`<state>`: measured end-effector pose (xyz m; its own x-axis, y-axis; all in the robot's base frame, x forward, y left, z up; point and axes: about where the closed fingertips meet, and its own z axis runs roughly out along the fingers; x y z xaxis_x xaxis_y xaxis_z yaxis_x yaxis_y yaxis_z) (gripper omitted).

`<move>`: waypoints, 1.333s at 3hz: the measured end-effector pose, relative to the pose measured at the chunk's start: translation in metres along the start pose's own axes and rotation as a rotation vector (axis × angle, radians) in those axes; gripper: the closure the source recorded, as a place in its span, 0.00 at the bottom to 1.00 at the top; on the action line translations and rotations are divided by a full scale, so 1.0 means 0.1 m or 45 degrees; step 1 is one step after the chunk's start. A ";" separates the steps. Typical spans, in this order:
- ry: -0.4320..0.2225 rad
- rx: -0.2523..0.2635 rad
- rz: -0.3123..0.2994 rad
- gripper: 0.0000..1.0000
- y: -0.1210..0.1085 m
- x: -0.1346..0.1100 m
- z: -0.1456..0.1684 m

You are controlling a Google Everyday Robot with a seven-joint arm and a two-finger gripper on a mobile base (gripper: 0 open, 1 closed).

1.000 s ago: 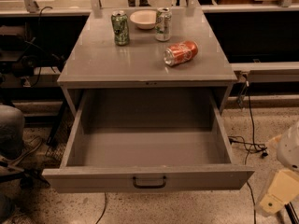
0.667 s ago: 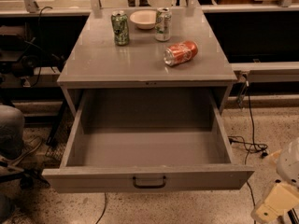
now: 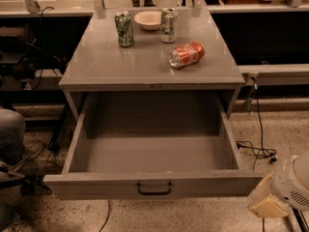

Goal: Close top drawer

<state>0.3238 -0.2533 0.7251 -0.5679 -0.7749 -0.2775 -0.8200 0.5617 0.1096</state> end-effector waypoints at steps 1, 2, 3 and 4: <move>-0.024 0.014 0.017 0.84 -0.03 -0.08 0.26; -0.070 0.040 0.034 1.00 -0.09 -0.25 0.55; -0.166 0.095 0.009 1.00 -0.29 -0.68 0.85; -0.166 0.095 0.009 1.00 -0.29 -0.68 0.85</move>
Offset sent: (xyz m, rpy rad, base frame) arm 0.0493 0.0536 -0.0794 0.0587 -0.0877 -0.0717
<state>0.3926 -0.1923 0.6599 -0.5554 -0.7295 -0.3992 -0.8058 0.5907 0.0418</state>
